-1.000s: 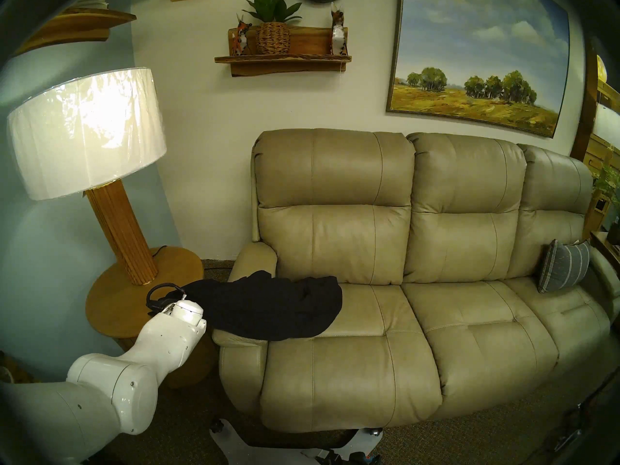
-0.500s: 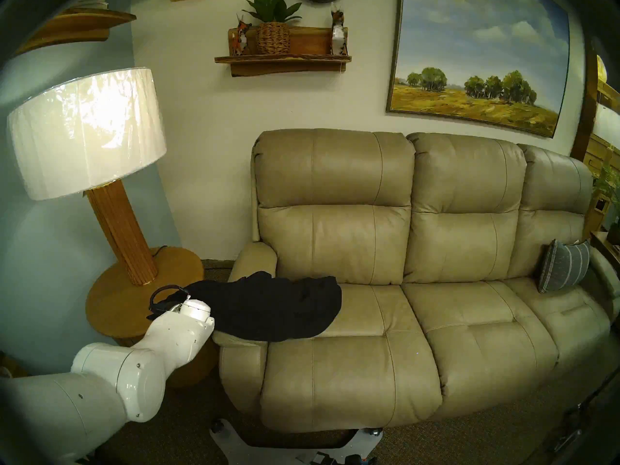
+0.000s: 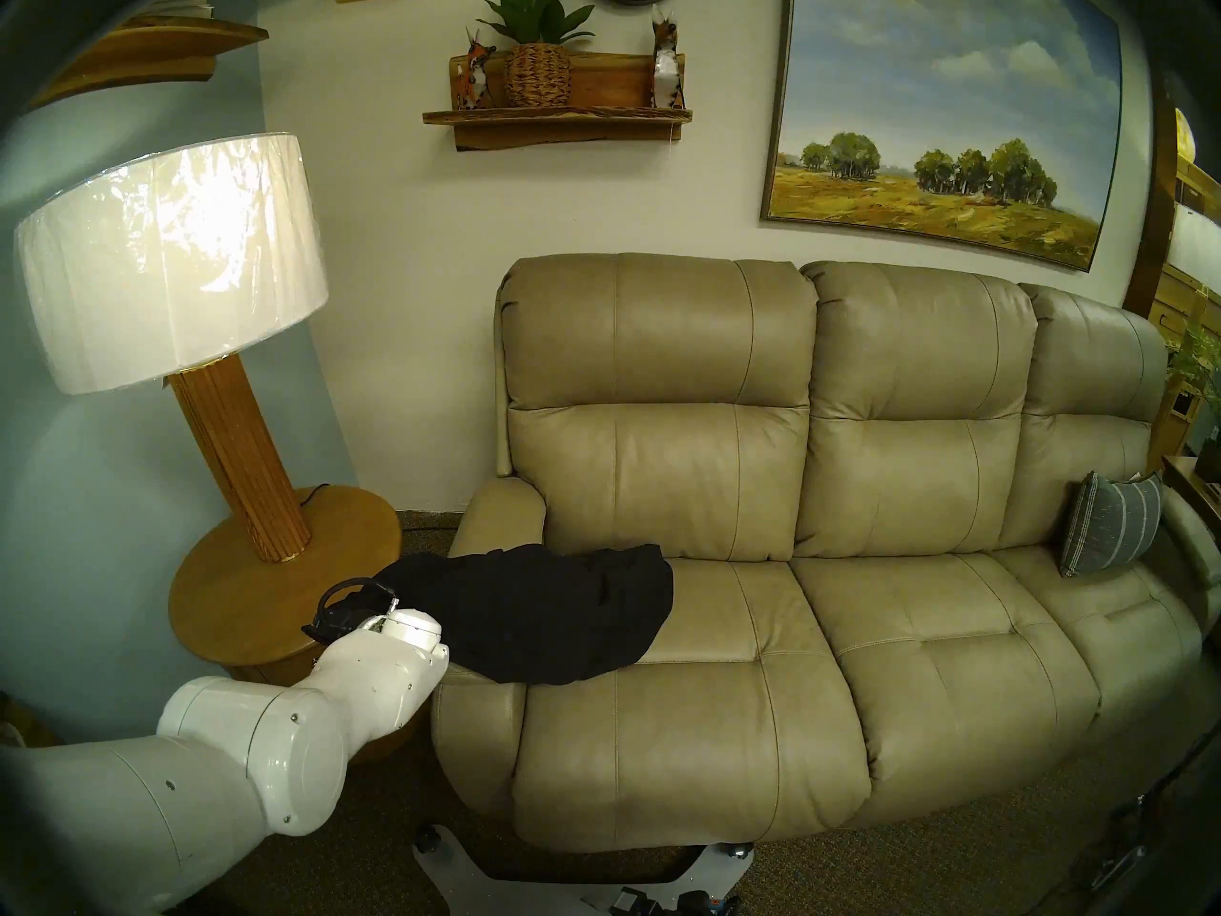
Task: Drape jacket on sofa arm
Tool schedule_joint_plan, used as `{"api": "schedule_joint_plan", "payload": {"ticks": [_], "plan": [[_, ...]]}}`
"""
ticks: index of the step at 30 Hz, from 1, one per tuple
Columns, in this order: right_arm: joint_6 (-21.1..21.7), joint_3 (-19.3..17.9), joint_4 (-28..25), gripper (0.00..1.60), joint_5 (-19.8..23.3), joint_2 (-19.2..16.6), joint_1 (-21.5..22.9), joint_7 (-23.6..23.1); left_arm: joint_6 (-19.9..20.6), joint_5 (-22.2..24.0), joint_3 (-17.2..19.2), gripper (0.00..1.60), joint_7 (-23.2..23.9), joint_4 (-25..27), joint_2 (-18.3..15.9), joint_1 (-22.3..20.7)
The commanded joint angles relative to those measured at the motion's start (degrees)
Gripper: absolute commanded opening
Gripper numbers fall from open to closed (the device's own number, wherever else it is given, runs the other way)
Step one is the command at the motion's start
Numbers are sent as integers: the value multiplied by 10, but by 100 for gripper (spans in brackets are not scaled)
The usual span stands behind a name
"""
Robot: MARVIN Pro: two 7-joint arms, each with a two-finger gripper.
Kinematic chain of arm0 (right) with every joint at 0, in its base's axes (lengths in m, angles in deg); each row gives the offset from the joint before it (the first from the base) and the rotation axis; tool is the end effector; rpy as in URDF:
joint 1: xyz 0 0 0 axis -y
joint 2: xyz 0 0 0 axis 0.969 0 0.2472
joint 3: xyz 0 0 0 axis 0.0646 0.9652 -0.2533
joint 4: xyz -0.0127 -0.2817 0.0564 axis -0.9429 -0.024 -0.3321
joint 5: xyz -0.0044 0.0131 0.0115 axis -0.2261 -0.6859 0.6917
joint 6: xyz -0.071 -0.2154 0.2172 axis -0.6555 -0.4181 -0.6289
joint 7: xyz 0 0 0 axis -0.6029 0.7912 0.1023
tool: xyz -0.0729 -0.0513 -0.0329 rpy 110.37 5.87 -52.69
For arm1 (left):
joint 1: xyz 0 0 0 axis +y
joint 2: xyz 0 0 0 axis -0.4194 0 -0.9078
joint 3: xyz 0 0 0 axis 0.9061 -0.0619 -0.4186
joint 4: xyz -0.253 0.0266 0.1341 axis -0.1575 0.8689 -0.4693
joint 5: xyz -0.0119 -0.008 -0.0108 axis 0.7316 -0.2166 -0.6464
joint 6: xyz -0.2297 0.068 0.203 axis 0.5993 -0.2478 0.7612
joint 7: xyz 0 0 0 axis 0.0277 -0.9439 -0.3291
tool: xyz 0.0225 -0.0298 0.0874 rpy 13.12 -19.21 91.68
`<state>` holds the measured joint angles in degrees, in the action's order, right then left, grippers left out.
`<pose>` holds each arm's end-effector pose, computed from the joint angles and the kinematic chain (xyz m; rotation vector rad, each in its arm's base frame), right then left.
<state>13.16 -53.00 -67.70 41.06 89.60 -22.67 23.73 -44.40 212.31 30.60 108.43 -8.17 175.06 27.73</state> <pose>0.1117 0.0280 -0.6127 -1.8459 0.7112 -0.0451 0.4555 0.0842 -0.4878 0.0156 2.3349 1.1258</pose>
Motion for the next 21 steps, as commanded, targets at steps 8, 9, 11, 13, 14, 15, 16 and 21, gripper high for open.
{"api": "schedule_joint_plan", "payload": {"ticks": [8, 9, 11, 13, 14, 15, 16, 21], "plan": [[-4, -2, 3, 160, 3, 2, -1, -13, 20, 9, 1, 160, -39, -25, 12, 4], [-4, -2, 3, 160, 3, 1, -1, -13, 22, 9, 1, 160, -41, -26, 12, 6], [-5, -2, 4, 160, 4, 1, -1, -14, 28, 9, 2, 160, -50, -29, 10, 10], [-5, -2, 4, 160, 5, 0, -1, -14, 36, 9, 1, 160, -56, -32, 9, 15], [-5, -3, 5, 160, 5, -1, -1, -15, 43, 9, -1, 160, -57, -32, 9, 19], [-6, -3, 5, 160, 5, -1, 0, -16, 47, 8, -3, 160, -57, -33, 10, 22], [-6, -3, 6, 160, 6, -1, 0, -16, 55, 4, -7, 160, -55, -33, 12, 28], [-6, -4, 10, 160, 8, -1, 1, -18, 87, -11, -25, 160, -22, -39, 37, 61]]}}
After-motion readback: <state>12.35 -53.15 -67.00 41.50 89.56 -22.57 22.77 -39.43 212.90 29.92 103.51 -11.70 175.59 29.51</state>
